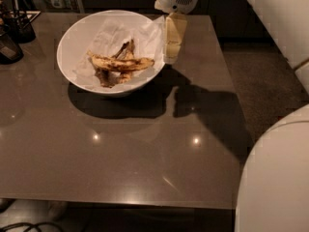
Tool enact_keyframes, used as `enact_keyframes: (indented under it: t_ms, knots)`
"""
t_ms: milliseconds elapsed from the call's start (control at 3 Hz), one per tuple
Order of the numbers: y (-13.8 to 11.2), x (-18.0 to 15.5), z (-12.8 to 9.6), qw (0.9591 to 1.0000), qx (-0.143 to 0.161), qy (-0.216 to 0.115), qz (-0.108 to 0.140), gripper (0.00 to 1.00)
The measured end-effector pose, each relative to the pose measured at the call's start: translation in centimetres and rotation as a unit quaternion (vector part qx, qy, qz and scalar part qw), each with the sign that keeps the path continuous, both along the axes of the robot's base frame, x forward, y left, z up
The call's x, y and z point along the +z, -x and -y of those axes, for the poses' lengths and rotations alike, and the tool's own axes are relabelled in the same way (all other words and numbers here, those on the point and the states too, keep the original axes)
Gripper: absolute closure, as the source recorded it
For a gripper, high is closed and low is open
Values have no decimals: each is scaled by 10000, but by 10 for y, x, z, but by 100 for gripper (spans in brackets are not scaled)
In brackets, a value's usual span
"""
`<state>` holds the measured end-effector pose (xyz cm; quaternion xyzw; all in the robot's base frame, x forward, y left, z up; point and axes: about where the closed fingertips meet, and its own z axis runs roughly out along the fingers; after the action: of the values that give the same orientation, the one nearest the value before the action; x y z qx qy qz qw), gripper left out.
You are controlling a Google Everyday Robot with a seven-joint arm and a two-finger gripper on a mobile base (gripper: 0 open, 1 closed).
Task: Pick banana from white bowl
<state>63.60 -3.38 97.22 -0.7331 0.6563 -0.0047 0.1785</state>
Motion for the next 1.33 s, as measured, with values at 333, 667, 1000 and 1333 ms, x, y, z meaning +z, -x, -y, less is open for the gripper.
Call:
enact_keyframes:
  t_ms: [333, 667, 1000, 1333]
  knots:
    - [-9, -11, -19, 9995, -72, -159, -254, 0]
    - [-21, -21, -47, 9974, -196, -390, -569, 0]
    - [-30, -29, -70, 9938, -398, -636, -816, 0]
    - [-33, -30, -70, 9936, -367, -762, -744, 0]
